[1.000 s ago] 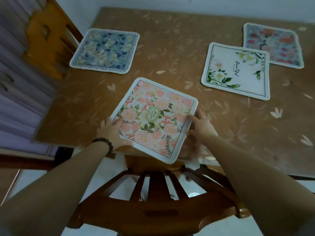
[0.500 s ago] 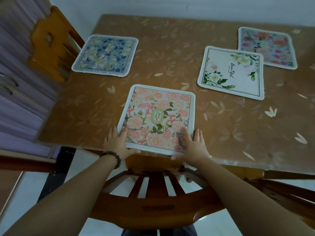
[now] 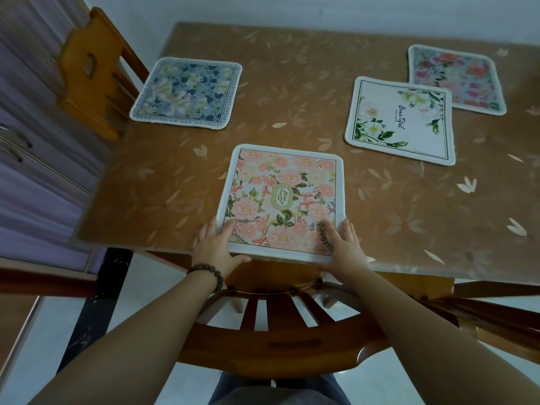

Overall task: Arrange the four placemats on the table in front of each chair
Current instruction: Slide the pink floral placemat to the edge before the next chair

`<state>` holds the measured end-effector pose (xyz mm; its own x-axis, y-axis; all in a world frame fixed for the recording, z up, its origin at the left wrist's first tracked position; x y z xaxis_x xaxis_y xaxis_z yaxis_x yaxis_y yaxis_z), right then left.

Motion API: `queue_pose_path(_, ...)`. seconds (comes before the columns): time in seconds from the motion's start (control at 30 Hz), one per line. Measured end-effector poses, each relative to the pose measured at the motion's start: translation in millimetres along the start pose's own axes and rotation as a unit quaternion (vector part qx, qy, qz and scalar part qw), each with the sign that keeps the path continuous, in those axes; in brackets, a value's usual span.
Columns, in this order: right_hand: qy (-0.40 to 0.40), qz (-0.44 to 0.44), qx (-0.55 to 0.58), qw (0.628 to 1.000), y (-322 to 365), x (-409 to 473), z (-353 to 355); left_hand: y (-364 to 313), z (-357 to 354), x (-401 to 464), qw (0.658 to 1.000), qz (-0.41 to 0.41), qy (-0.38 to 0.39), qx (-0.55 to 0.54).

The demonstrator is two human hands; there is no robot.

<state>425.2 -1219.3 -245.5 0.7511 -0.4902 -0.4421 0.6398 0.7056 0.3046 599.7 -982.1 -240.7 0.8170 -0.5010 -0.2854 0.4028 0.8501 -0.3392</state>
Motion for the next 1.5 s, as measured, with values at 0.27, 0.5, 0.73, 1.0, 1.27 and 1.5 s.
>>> queue_pose_path(0.27,0.003,-0.013,0.002,1.000,1,-9,-1,-2,3,-8,0.999,-0.025,-0.020,-0.004)
queue_pose_path(0.5,-0.037,-0.050,0.005,0.998,-8,-9,10,1,1,2,0.999,-0.035,0.009,0.006)
queue_pose_path(0.73,-0.059,-0.047,0.030,0.997,-6,-12,13,2,-1,3,0.999,-0.037,0.005,-0.003)
queue_pose_path(1.0,-0.080,-0.025,0.030,0.996,-3,-21,10,6,1,3,0.999,-0.031,0.011,-0.010)
queue_pose_path(1.27,-0.054,-0.039,0.012,0.998,-6,-17,12,5,-2,4,0.998,-0.016,0.060,-0.008)
queue_pose_path(1.5,-0.103,-0.046,-0.031,0.993,-3,-25,53,-31,23,5,0.998,-0.045,0.031,0.020)
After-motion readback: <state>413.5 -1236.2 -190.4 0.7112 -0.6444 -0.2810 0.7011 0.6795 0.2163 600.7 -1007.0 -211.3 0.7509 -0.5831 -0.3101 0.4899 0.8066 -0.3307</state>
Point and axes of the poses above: each hand's wrist, its own x-axis towards the middle knuckle, its own z-axis out of the back of the hand, y = z × x, the point moved 10 cm from there along x, towards the middle knuckle, and after that the axes turned 5 degrees about -x, right-handed, at the moved point
